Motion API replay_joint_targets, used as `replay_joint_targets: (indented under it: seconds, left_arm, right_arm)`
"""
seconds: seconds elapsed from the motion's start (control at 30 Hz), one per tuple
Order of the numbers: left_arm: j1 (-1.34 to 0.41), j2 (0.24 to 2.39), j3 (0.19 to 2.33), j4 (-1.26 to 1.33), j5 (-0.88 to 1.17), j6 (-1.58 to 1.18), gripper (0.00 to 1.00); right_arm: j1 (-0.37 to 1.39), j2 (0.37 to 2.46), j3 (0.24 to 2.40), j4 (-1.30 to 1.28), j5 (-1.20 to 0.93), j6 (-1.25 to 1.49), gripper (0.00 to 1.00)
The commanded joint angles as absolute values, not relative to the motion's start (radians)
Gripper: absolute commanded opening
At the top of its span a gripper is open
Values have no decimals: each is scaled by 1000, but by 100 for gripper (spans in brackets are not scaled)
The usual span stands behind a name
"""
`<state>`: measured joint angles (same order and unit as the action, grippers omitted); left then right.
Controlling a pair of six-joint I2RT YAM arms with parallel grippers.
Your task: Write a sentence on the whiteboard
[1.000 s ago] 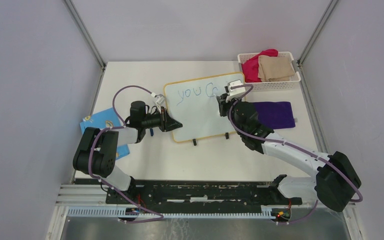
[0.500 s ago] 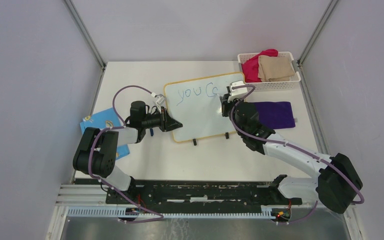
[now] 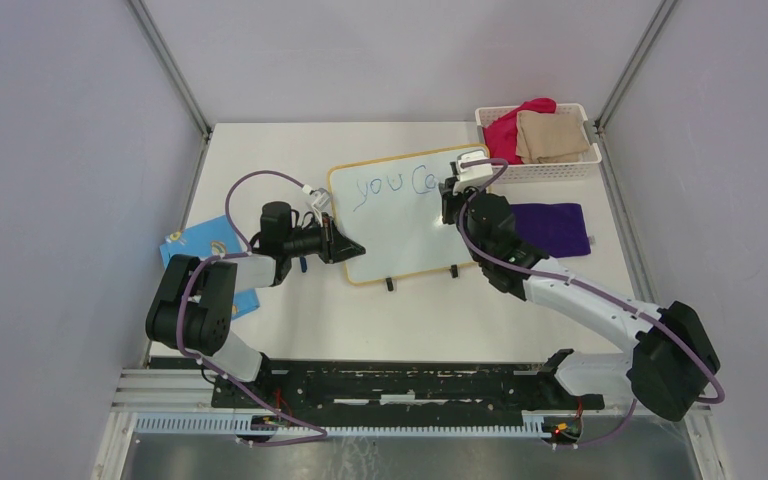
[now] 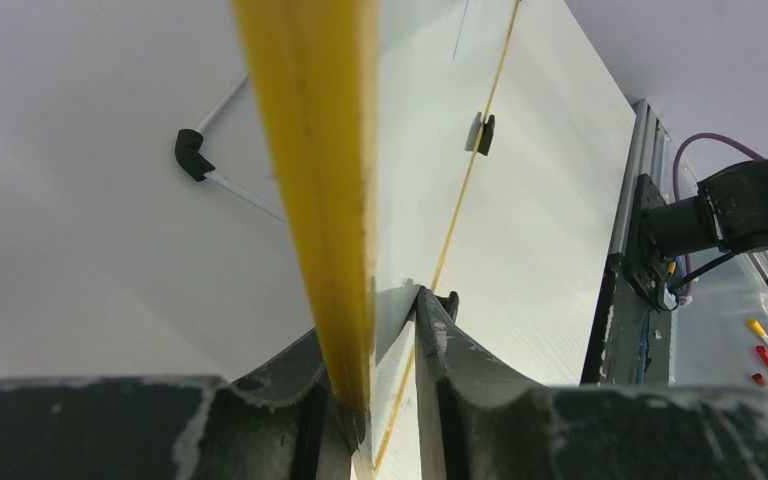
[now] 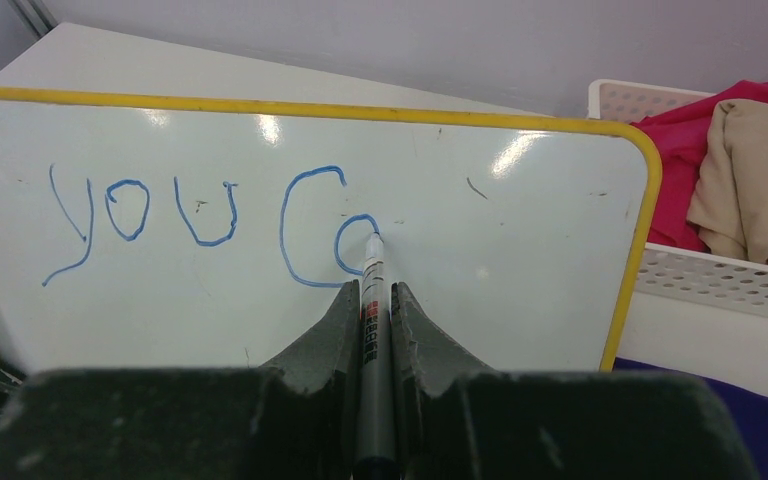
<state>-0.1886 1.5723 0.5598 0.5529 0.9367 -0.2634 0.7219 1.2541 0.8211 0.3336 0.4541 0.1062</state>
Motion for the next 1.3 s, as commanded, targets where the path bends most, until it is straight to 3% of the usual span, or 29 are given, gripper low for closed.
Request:
replay_joint_targets:
  seconds: [0.0, 0.57, 1.27]
  left_arm:
    - [-198, 1582, 563, 465, 831, -189, 2]
    - [-199, 1584, 564, 463, 826, -187, 2]
    - [-200, 1585, 564, 459, 824, -188, 2]
  right_arm:
    - [713, 1267, 862, 351, 468, 94, 0]
    - [712, 1204, 742, 351, 455, 143, 0]
    - [706, 1210, 871, 335, 449, 112, 0]
